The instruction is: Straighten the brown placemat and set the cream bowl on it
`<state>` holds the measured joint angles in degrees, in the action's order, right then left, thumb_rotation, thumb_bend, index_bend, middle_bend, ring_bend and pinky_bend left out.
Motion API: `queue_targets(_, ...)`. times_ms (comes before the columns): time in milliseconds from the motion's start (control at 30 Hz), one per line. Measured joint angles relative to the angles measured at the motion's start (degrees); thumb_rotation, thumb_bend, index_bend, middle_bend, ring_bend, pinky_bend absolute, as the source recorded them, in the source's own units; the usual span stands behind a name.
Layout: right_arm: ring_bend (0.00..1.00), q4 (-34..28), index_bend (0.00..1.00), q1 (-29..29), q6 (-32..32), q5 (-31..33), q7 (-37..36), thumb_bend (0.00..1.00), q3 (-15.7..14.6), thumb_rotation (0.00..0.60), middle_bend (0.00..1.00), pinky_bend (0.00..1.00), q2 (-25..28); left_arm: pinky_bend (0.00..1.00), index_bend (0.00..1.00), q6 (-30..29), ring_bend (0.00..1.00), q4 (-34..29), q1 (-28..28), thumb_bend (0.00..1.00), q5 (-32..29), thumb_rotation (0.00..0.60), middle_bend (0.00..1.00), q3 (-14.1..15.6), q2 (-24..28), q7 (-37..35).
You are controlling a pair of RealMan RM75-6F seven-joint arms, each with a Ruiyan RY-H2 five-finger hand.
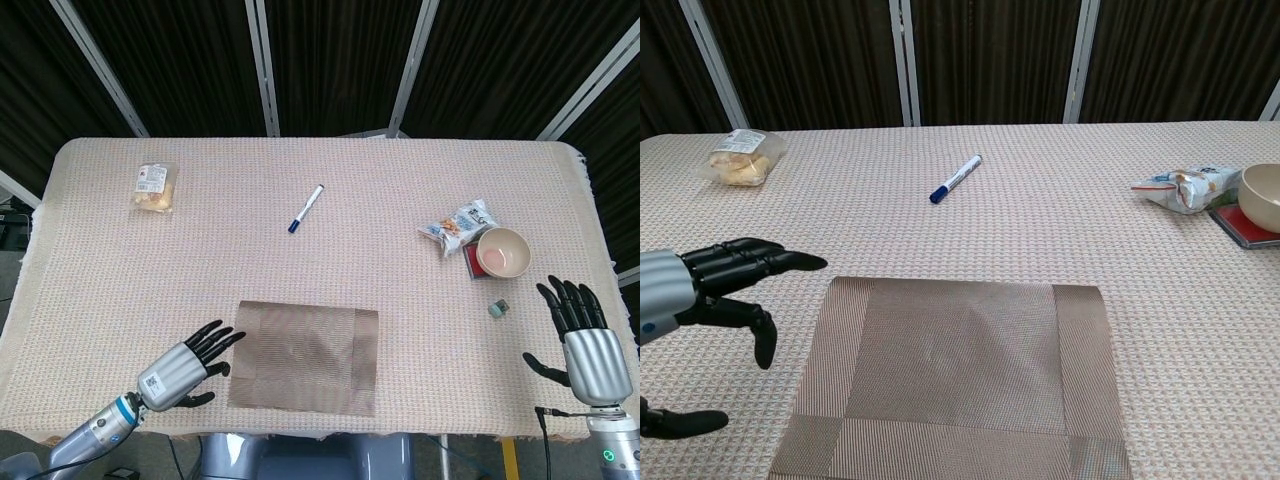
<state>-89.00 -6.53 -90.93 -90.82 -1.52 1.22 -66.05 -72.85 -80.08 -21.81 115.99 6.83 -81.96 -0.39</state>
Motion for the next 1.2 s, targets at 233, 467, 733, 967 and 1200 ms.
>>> queue_targets(233, 0.0, -0.1, 0.1, -0.3, 1.0, 0.0, -0.7, 0.0, 0.5, 0.6, 0.0, 0.0, 0.2, 0.0, 0.45, -1.2, 0.0, 4.9, 0.3, 0.16, 0.1, 0.6, 0.0, 2.0, -3.7, -0.3)
queue_targets(467, 0.0, -0.2, 0.12, -0.4, 2.1, 0.0, -0.9, 0.0, 0.7, 0.6, 0.0, 0.0, 0.2, 0.0, 0.44, -1.6, 0.0, 11.4, 0.6, 0.15, -0.9, 0.6, 0.0, 3.6, -9.0, -2.3)
queue_targets(733, 0.0, -0.1, 0.12, -0.4, 2.5, 0.4, -2.0, 0.0, 1.2, 0.6, 0.0, 0.0, 0.6, 0.0, 0.43, -1.6, 0.0, 14.6, 0.0, 0.14, -2.0, 0.6, 0.0, 4.5, -12.9, -2.7)
queue_targets(967, 0.0, -0.3, 0.12, -0.2, 2.6, 0.5, -2.7, 0.0, 1.5, 0.6, 0.0, 0.0, 0.9, 0.0, 0.43, -2.0, 0.0, 16.2, -0.6, 0.14, -3.0, 0.6, 0.0, 4.8, -14.2, -2.3)
queue_targets(1200, 0.0, -0.4, 0.12, 0.0, 2.4, 0.2, -2.6, 0.0, 1.6, 0.6, 0.0, 0.0, 1.0, 0.0, 0.43, -2.2, 0.0, 16.9, -0.9, 0.14, -3.9, 0.6, 0.0, 5.0, -14.8, -2.5)
